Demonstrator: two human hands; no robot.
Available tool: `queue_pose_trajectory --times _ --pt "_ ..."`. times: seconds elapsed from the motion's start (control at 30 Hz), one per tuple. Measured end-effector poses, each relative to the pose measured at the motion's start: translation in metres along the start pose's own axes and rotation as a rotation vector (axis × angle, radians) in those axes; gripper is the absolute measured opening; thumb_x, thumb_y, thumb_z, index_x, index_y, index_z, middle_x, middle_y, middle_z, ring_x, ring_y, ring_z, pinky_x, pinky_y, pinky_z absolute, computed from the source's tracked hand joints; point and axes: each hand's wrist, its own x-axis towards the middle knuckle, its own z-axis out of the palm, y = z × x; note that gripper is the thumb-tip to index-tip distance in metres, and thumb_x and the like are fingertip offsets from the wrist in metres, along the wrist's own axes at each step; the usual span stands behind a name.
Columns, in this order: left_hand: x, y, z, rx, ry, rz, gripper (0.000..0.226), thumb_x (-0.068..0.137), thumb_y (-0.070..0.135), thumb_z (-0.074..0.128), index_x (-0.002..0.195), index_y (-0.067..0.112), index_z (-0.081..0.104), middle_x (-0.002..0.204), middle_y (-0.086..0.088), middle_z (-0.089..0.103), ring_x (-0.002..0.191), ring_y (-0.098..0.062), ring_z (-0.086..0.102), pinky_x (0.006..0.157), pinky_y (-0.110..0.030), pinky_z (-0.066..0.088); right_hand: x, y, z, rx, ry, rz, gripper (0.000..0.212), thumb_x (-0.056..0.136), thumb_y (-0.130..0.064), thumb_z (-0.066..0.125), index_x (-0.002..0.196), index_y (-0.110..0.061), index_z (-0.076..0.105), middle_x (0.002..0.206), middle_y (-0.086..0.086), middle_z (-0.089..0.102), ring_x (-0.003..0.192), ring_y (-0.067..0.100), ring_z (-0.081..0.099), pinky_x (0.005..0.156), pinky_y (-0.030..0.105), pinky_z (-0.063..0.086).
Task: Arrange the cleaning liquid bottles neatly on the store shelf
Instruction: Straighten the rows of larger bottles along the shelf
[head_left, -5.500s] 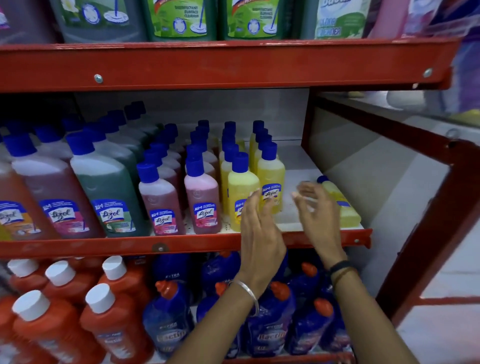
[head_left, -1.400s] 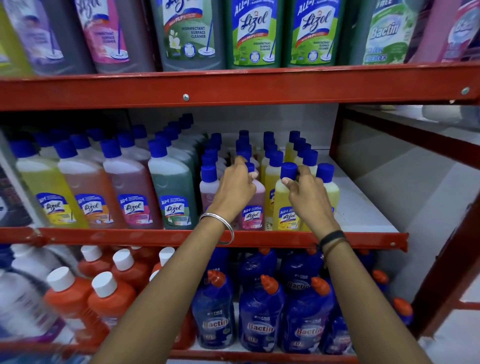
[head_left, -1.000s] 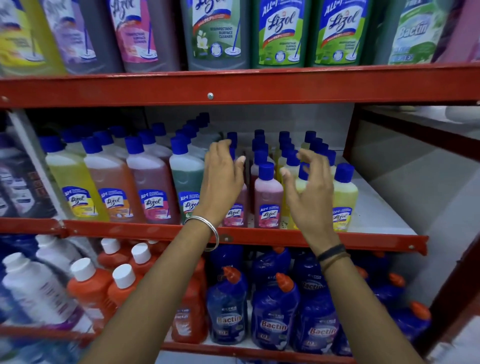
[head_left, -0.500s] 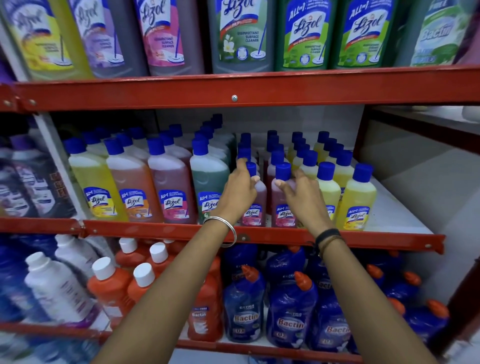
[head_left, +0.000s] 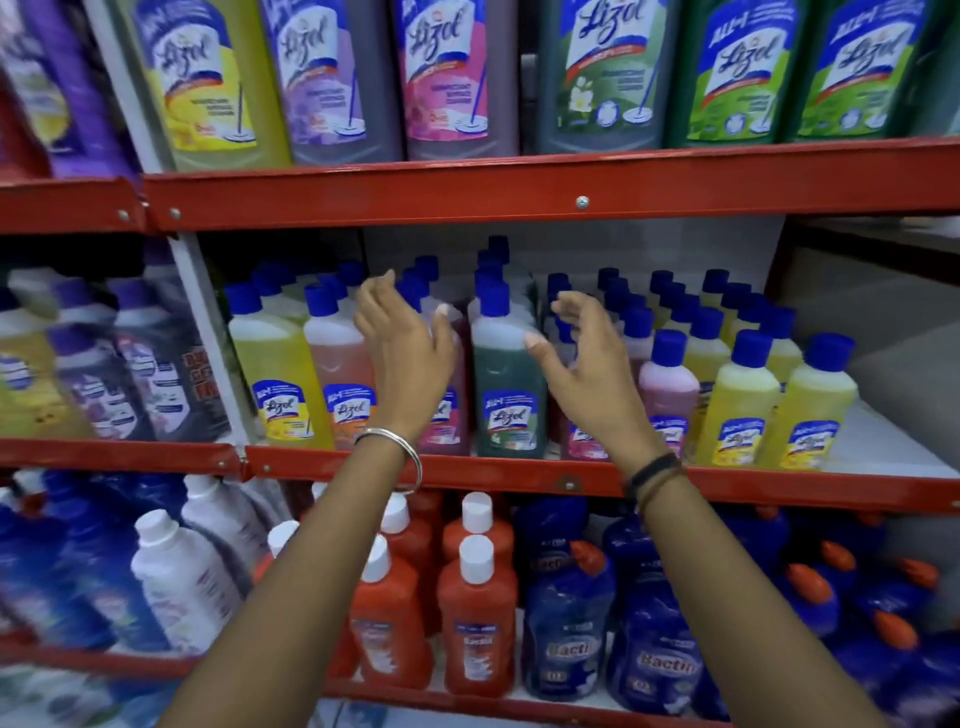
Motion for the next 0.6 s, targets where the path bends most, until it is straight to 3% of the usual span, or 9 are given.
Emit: queue_pose_trajectory --times 0.1,0.17,0.2,0.27,0.5,0.6 --pt "0.012 -0.026 -0.001 -0.087 -0.177 -0.065 0.050 0.093 0.023 0.050 0.128 -0.008 0.033 0.129 -0.028 0.044 0.121 -0.041 0.040 0.101 -0.044 0.032 0.025 -0.009 0.033 -0.059 -0.119 0.093 0.050 0.090 -0.042 0.052 0.125 -0.008 0.045 0.128 0.012 0.056 0.118 0.025 0.052 0.093 0.033 0.043" --pt "0.016 -0.034 -0.001 -0.115 -0.215 -0.076 0.034 0.095 0.022 0.045 0.112 -0.006 0.043 0.114 -0.028 0.053 0.108 -0.042 0.049 0.087 -0.044 0.038 0.036 -0.011 0.046 -0.085 -0.115 0.136 0.042 0.090 -0.048 0.049 0.105 -0.008 0.051 0.096 0.008 0.063 0.093 0.028 0.057 0.069 0.035 0.045" --pt "0.018 -0.035 -0.003 -0.127 -0.226 -0.086 0.029 0.096 0.022 0.043 0.106 -0.005 0.046 0.108 -0.028 0.055 0.103 -0.043 0.050 0.082 -0.043 0.039 0.040 -0.012 0.050 -0.093 -0.103 0.158 0.040 0.090 -0.048 0.047 0.095 -0.008 0.049 0.078 0.003 0.058 0.080 0.027 0.055 0.059 0.033 0.039" --pt "0.021 -0.036 -0.007 -0.128 -0.251 -0.088 0.029 0.098 0.023 0.040 0.102 -0.004 0.047 0.105 -0.028 0.056 0.099 -0.041 0.051 0.076 -0.040 0.038 0.044 -0.013 0.054 -0.111 -0.075 0.187 0.042 0.092 -0.048 0.044 0.089 -0.006 0.049 0.067 0.002 0.049 0.070 0.027 0.052 0.056 0.033 0.034" --pt "0.027 -0.038 -0.009 -0.088 -0.306 -0.072 0.030 0.098 0.020 0.040 0.106 -0.008 0.046 0.113 -0.032 0.054 0.106 -0.043 0.049 0.078 -0.040 0.035 0.044 -0.014 0.058 -0.101 -0.055 0.225 0.042 0.093 -0.041 0.046 0.106 -0.001 0.053 0.094 0.015 0.060 0.089 0.032 0.058 0.060 0.030 0.041" --pt "0.025 -0.044 -0.019 -0.088 -0.241 -0.013 0.030 0.096 0.021 0.045 0.110 -0.005 0.048 0.113 -0.028 0.054 0.108 -0.040 0.047 0.081 -0.031 0.031 0.033 -0.024 0.066 -0.143 0.200 0.128 0.048 0.091 -0.040 0.051 0.121 -0.002 0.047 0.121 0.017 0.052 0.112 0.027 0.049 0.090 0.032 0.043"
